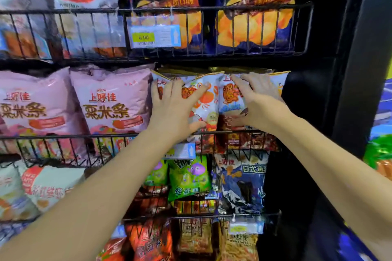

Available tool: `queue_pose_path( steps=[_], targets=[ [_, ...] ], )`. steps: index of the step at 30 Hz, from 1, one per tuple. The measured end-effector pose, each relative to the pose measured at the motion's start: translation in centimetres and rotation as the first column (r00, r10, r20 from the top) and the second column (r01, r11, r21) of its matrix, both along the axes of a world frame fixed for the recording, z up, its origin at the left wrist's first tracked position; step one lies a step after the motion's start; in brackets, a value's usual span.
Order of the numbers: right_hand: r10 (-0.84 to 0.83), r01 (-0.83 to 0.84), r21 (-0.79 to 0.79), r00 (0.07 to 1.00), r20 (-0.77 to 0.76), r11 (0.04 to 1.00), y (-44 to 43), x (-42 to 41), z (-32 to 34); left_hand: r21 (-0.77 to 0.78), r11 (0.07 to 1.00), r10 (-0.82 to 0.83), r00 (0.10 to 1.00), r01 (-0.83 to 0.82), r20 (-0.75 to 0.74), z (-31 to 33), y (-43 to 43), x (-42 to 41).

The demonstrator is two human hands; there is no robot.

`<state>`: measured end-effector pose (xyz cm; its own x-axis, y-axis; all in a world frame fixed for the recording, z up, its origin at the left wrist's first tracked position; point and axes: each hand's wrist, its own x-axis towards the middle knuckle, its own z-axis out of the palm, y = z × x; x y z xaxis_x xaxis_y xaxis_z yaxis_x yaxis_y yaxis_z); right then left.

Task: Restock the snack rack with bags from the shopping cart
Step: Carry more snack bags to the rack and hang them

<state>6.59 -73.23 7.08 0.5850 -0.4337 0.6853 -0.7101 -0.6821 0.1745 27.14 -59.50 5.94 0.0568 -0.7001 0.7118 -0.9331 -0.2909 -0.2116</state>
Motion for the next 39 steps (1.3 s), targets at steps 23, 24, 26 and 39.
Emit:
queue_pose_path(
  steps=[23, 24, 26, 39],
  targets=[
    [0.139, -0.139, 0.013, 0.989, 0.042, 0.990, 0.3, -1.8, -1.1, 0.009, 1.000, 0.024, 0.998, -0.023, -0.061, 0.0, -1.1, -1.8],
    [0.151, -0.151, -0.005, 0.986, 0.073, 0.988, 0.4, -1.8, -1.3, -0.005, 1.000, 0.003, 0.998, -0.003, -0.064, -0.2, -0.8, -1.8],
    [0.184, -0.178, -0.053, 0.973, 0.140, 0.983, 0.4, -1.6, -2.1, -0.032, 0.999, -0.046, 0.996, 0.044, -0.078, -0.7, -0.2, -1.9],
    [0.210, -0.222, 0.009, 0.934, 0.290, 0.975, 9.6, 1.2, -7.1, -0.099, 0.922, -0.382, 0.921, 0.375, -0.074, -3.5, 7.8, 0.8]
  ],
)
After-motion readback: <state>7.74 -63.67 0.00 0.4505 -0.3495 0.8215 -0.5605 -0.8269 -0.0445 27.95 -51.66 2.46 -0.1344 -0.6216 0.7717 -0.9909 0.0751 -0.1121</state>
